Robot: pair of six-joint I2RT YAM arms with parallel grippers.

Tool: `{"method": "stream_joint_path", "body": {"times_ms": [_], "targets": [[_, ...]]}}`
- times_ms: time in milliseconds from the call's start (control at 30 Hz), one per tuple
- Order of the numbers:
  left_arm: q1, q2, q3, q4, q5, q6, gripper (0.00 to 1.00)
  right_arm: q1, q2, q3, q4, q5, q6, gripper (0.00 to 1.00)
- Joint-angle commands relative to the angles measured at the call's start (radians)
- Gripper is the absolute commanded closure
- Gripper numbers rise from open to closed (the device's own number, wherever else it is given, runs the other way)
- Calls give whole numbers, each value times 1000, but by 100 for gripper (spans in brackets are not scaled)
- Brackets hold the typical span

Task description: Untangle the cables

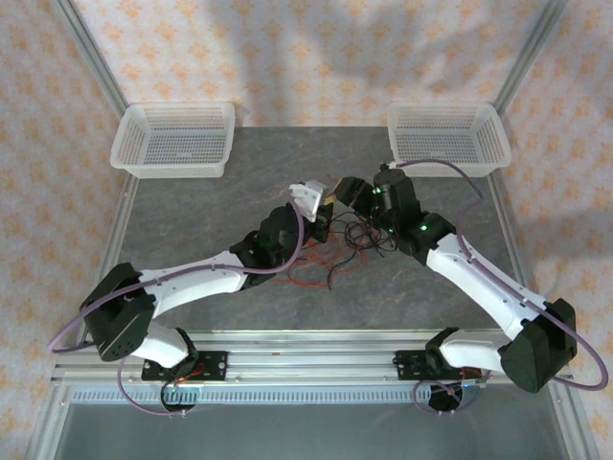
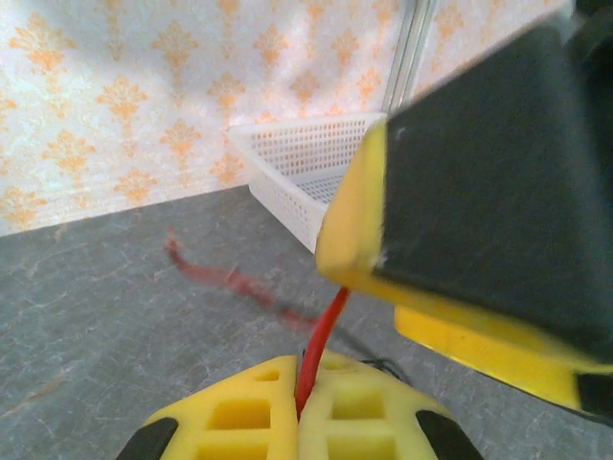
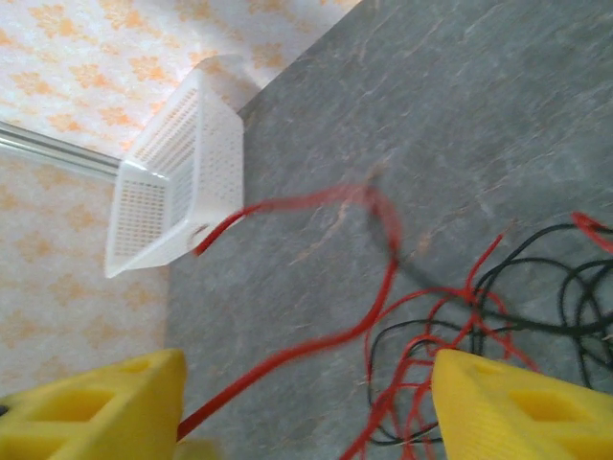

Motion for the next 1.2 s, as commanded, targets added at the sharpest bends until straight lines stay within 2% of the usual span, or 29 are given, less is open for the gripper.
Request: {"method": "stream_joint_path", "body": {"times_ms": [0, 133, 267, 433, 567, 667, 933, 1067, 1167], "targets": [[0, -92, -6, -28, -44, -16, 100, -5, 13, -31, 50, 97, -17, 27], [0, -151, -11, -62, -61, -24, 100, -10, 64, -68, 100, 114, -29, 24], [0, -190, 8, -84, -72, -25, 100, -12, 139, -117, 167, 71, -26, 28], [0, -219, 43, -99, -77, -18, 100, -12, 231, -199, 267, 39, -11, 43], [0, -238, 73, -115, -95, -4, 100, -13, 295, -246, 317, 51, -19, 59], [1, -252, 93, -128, -110, 8, 100, -15, 320, -284, 351, 70, -29, 63], [1, -274, 119, -130, -138, 12, 100, -30, 328, -391, 385, 101, -57, 64], [1, -278, 117, -123, -158, -6, 100, -30, 261, -412, 350, 63, -74, 63], [2, -277, 111, -115, -172, -27, 100, -30, 165, -393, 289, -7, -53, 58]]}}
